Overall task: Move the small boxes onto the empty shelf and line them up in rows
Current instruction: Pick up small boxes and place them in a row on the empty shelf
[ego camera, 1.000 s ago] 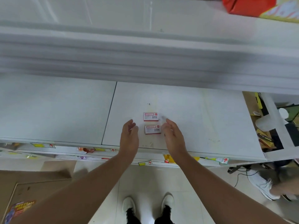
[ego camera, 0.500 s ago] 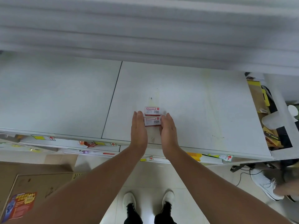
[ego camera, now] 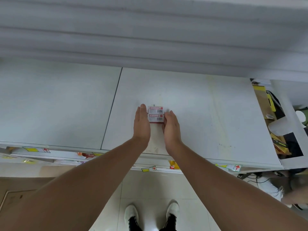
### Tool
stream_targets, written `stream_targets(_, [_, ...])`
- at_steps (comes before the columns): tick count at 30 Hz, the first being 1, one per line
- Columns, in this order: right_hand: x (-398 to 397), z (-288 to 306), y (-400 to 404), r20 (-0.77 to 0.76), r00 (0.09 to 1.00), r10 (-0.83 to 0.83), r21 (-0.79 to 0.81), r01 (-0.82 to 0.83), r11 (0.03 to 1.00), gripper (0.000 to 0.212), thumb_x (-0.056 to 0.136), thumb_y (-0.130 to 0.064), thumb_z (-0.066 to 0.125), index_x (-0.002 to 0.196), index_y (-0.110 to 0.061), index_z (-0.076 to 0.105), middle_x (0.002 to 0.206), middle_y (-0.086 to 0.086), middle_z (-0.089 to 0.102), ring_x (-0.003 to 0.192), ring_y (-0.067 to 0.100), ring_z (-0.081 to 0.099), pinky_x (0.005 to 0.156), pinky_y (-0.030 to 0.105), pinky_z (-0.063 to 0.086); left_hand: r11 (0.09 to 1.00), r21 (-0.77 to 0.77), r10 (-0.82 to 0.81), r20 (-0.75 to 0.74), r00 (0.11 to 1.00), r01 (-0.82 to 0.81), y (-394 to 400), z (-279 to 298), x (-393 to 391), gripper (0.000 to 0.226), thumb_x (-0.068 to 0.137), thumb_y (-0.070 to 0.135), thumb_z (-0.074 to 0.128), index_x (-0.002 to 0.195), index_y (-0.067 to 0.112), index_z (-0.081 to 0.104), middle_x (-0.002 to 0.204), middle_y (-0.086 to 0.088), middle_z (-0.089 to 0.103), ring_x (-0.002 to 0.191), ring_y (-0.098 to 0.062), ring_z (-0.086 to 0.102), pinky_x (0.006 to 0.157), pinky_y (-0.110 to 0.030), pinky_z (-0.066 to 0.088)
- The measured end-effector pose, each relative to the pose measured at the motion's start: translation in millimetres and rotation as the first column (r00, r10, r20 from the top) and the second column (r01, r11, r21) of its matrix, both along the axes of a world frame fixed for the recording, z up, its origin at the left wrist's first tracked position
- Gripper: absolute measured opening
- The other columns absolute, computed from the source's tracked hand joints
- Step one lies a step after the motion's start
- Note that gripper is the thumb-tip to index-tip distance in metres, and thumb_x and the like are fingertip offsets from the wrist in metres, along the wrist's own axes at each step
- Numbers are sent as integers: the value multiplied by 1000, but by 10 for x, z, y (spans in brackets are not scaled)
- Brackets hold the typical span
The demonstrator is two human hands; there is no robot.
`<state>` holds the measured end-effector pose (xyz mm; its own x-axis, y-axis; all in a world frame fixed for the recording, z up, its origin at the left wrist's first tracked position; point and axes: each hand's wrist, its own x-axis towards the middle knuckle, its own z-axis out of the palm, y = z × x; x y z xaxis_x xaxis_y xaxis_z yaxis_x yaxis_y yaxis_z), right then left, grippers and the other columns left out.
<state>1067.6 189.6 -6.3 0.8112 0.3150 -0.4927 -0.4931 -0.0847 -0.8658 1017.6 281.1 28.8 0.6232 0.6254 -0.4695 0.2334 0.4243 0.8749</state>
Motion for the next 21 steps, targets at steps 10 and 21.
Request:
stream_targets(10, [-11, 283, -61, 41, 999, 22, -104, -18, 994, 74, 88, -72, 50, 153, -36, 51, 146, -8, 63, 132, 14, 62, 117, 45, 47, 998, 61, 11, -57, 998, -8, 97, 98, -27, 67, 108, 61, 40, 165, 26, 36, 164, 4, 45, 148, -13, 43, 124, -36, 28])
stream_targets(21, [-95, 811, -519, 260, 776, 574, -681, -274, 679, 60, 106, -45, 55, 159, -18, 47, 160, 9, 50, 138, 27, 56, 117, 40, 43, 691, 490, -283, -494, 822, 532, 467, 346, -771, 49, 108, 38, 54, 155, 25, 52, 158, -1, 54, 139, -20, 55, 112, -34, 43])
